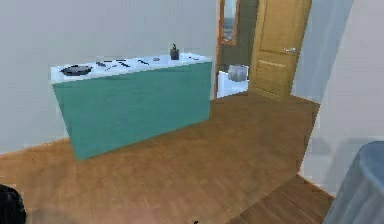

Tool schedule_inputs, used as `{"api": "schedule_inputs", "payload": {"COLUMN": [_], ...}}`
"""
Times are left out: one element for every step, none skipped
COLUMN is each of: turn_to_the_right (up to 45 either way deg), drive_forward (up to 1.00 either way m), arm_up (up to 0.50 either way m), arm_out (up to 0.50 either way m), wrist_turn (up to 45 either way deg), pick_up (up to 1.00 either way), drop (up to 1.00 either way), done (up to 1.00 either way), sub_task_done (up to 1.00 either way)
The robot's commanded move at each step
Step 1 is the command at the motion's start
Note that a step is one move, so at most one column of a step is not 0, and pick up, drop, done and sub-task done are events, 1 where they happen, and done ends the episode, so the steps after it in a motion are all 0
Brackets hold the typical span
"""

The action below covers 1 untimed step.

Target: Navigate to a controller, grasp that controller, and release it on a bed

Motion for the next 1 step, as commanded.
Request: {"api": "schedule_inputs", "payload": {"turn_to_the_right": [0.0], "drive_forward": [0.6], "arm_up": [0.0], "arm_out": [0.0], "wrist_turn": [0.0], "pick_up": [0.0], "drop": [0.0], "done": [0.0], "sub_task_done": [0.0]}}
